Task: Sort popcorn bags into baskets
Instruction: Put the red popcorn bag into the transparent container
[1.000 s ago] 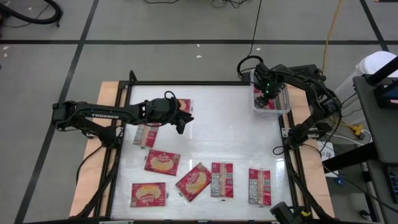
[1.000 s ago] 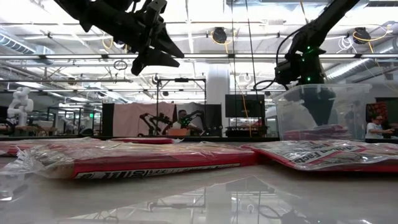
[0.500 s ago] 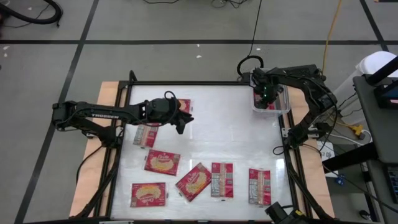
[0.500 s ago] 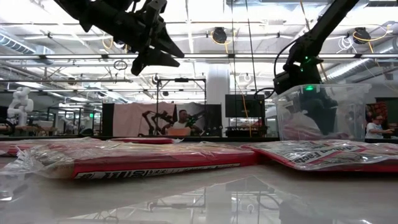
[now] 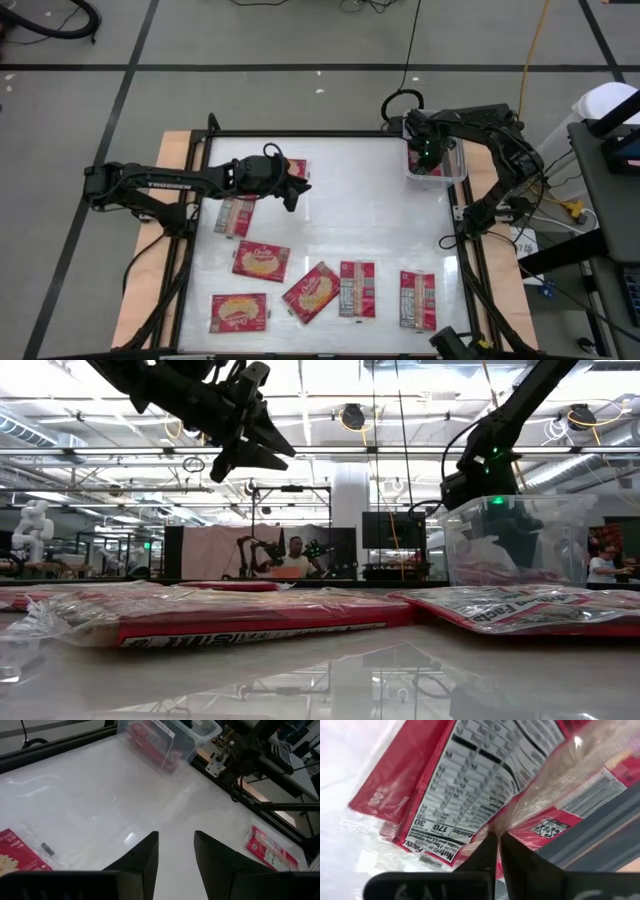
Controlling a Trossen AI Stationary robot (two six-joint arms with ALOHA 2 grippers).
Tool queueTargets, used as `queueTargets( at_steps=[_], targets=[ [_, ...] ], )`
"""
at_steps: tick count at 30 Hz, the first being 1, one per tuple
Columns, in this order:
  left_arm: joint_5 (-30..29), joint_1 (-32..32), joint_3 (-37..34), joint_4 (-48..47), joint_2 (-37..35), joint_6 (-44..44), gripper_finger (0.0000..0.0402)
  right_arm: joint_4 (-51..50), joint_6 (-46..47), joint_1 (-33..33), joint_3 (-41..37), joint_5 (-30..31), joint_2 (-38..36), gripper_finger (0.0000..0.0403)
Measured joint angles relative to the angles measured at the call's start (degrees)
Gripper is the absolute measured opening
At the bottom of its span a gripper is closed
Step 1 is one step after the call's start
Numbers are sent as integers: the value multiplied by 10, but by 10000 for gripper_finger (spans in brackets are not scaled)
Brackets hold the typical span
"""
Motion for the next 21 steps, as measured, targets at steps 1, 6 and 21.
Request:
queueTargets(
  at_steps=[1, 6, 21],
  targets=[
    [0, 0, 0, 1, 0, -2, 127, -1, 3, 0, 0, -5, -12, 3],
    [0, 0, 0, 19, 0, 6, 127, -10, 40, 3, 0, -11, -90, 0],
    [-1, 6, 0, 29, 0, 31, 127, -15, 120, 19, 1, -23, -241, 0]
  ],
)
